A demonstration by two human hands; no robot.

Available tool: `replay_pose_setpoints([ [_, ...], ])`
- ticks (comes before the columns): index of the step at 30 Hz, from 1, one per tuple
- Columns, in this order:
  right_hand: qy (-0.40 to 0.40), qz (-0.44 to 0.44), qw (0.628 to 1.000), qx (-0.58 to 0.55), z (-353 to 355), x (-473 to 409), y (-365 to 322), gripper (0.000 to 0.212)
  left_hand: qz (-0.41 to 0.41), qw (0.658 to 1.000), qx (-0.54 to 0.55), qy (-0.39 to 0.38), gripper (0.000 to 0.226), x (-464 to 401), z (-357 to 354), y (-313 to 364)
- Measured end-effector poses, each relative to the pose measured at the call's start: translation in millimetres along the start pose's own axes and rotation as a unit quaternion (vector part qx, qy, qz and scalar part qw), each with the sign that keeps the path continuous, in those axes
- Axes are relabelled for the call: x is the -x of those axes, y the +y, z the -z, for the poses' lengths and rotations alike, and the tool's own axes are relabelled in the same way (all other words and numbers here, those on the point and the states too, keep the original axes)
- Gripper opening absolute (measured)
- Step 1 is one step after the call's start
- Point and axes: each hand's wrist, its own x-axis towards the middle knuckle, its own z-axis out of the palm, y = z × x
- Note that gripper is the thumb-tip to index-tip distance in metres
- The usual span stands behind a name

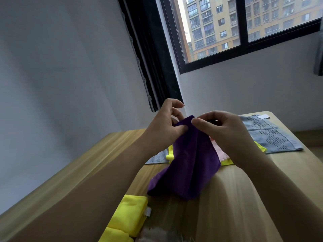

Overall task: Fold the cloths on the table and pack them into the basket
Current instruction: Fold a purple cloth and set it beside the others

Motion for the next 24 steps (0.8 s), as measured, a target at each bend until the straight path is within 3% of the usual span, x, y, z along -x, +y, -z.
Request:
replay_pose_setpoints([
  [4,-0.002,0.006,0.999,0.037,-1,-2,2,0.006,0.003,1.0,-0.002,-0.007,0.048,1,-3,-1],
  [8,0.017,0.023,0.996,0.082,1,-2,6,0.013,0.021,0.999,-0.006,-0.034,0.041,2,-2,-4],
  [12,0.062,0.037,0.993,0.095,5,-4,6,0.009,0.039,0.986,-0.106,-0.123,0.012,1,7,-11],
  [14,0.064,0.049,0.99,0.116,5,-4,7,0.007,0.024,0.975,-0.174,-0.135,0.014,2,11,-15],
  [16,0.067,0.069,0.983,0.159,3,-4,8,0.007,-0.041,0.954,-0.281,-0.096,0.019,2,13,-18],
  [19,0.099,0.112,0.968,0.203,1,-2,6,0.009,-0.143,0.871,-0.47,0.004,0.027,2,17,-16],
  [21,0.113,0.128,0.965,0.201,-2,1,0,0.009,-0.163,0.837,-0.519,0.059,0.03,4,24,-14],
  [24,0.116,0.146,0.965,0.186,-13,3,-14,0.009,-0.179,0.815,-0.542,0.101,0.028,12,38,-13],
])
